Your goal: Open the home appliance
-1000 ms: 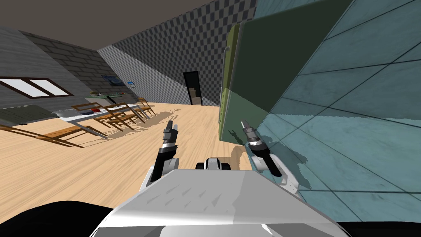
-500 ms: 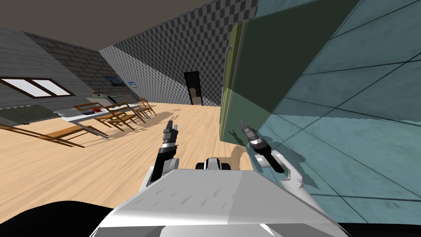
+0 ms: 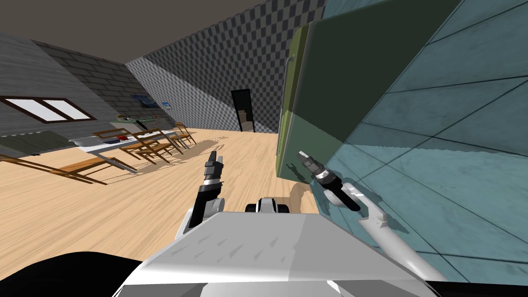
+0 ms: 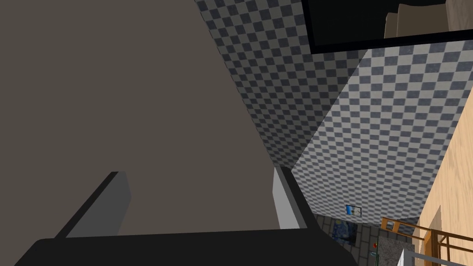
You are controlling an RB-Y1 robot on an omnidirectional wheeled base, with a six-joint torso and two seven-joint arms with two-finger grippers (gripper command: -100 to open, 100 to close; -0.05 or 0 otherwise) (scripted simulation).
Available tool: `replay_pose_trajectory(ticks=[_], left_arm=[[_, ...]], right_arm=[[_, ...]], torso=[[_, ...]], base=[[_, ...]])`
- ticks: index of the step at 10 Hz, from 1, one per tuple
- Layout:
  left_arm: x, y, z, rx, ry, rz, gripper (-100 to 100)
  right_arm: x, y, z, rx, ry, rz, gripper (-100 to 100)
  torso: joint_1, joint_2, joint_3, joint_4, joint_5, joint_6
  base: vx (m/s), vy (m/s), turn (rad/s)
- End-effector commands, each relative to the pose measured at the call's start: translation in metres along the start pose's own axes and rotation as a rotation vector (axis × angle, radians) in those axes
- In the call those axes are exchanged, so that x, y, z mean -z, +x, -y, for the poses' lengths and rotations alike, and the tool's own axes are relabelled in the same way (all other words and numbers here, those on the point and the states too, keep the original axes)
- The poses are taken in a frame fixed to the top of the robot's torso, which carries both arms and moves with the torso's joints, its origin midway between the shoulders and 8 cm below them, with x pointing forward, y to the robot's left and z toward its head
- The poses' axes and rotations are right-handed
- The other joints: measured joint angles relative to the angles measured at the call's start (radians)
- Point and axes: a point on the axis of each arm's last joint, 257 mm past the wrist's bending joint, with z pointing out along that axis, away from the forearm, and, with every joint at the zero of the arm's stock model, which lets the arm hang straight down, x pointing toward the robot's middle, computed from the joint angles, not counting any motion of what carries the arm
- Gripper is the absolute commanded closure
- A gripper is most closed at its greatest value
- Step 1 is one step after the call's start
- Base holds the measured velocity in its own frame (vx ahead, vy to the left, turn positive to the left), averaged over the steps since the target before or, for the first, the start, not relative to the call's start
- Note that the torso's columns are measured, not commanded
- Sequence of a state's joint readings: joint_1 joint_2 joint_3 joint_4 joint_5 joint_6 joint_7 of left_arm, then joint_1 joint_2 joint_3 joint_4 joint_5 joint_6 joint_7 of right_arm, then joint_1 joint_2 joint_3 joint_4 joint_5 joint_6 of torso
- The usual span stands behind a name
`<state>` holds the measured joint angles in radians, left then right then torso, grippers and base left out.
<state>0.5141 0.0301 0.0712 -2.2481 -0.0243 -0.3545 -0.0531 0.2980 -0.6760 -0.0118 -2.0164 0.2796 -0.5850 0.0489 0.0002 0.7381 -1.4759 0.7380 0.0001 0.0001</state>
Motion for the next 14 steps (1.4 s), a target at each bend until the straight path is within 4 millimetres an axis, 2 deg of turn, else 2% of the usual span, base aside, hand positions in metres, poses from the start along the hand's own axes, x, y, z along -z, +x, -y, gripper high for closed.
replay_pose_trajectory(ticks=[1,8,9,11,12,14], left_arm=[[0.000,0.000,0.000,0.000,0.000,0.000,0],[0.000,0.000,0.000,0.000,0.000,0.000,0],[0.000,0.000,0.000,0.000,0.000,0.000,0],[0.000,0.000,0.000,0.000,0.000,0.000,0],[0.000,0.000,0.000,0.000,0.000,0.000,0],[0.000,0.000,0.000,0.000,0.000,0.000,0]], right_arm=[[-0.002,0.005,0.005,0.072,-0.021,-0.077,-100],[0.000,0.008,0.022,0.251,-0.061,-0.271,-100],[0.000,0.007,0.030,0.309,-0.067,-0.315,-100],[0.001,0.006,0.032,0.335,-0.073,-0.350,-100],[0.001,0.002,0.042,0.397,-0.074,-0.394,-100],[0.003,0.000,0.044,0.422,-0.080,-0.427,-100]], torso=[[-0.001,0.000,0.000,0.000,0.000,0.000],[0.000,-0.001,0.000,0.000,0.000,0.000],[0.000,0.001,0.001,0.000,0.000,0.000],[0.000,0.000,0.000,0.000,0.000,0.000],[-0.001,0.001,0.000,0.000,0.000,0.000],[0.000,-0.001,-0.001,0.000,0.000,0.000]], base=[[0.033,0.031,0.017],[0.035,0.028,0.011],[0.032,0.026,0.020],[0.029,0.021,0.009],[0.028,0.026,0.027],[0.038,0.020,0.006]])
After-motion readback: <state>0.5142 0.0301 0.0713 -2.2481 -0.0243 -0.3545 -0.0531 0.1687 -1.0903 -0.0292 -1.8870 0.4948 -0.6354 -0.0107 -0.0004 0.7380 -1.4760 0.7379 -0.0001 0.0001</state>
